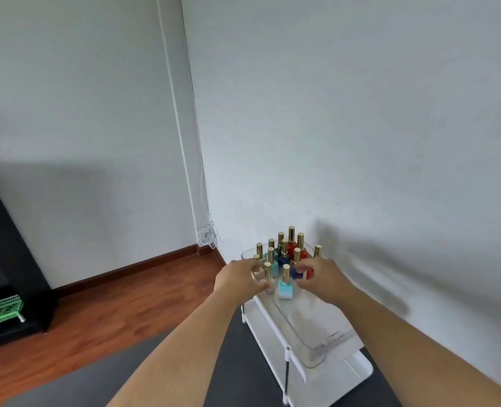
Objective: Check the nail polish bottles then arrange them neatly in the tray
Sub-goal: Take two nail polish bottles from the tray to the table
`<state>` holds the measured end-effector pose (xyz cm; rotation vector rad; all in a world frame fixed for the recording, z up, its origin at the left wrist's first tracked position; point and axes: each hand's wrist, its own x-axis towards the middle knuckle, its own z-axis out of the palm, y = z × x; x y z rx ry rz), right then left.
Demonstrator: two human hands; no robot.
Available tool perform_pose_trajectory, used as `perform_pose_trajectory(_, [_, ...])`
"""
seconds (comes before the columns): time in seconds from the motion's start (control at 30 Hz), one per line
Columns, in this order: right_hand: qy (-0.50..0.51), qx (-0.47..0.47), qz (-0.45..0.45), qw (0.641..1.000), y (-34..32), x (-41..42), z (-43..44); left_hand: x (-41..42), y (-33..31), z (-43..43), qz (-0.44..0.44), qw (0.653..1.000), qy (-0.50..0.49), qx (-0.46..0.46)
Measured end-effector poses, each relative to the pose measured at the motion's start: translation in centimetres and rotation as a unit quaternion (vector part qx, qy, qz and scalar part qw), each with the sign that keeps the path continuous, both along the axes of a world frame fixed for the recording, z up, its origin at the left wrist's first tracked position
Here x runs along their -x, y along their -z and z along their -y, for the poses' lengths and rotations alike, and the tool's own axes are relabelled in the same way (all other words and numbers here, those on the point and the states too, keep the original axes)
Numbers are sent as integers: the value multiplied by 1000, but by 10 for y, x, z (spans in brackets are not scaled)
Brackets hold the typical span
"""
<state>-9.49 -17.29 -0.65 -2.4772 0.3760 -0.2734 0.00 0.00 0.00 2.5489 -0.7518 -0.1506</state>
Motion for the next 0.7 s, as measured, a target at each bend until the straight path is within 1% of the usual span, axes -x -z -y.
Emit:
perform_pose_trajectory(0.07, [3,-27,0,1000,6,-4,-2,-3,2,8,-10,1000,-10,-12])
perform_pose_trajectory(0.2, [-7,-43,-15,999,21,-11,-10,-7,6,27,-36,997,-43,-44])
perform_pose_trajectory(0.33, [-10,-21,-20,1000,29,-18,-7,-11,7,45,-10,990,-90,-111])
perform_pose_trajectory(0.43, [-25,2,-30,999,34,-20,-5,-13,11,52,-2,986,-111,-126])
perform_pose_trajectory(0.5, [-32,9,-42,999,37,-20,-4,-15,13,52,-14,989,-111,-100])
perform_pose_trajectory(0.57, [-26,0,-42,999,37,-19,-2,-15,12,47,-37,992,-106,-50])
perform_pose_trajectory(0.63, [-14,-13,-23,1000,31,-18,1,-16,9,38,-52,995,-82,31])
perform_pose_trajectory(0.7, [1,-13,1,1000,19,-20,3,-19,3,24,-53,987,-55,139])
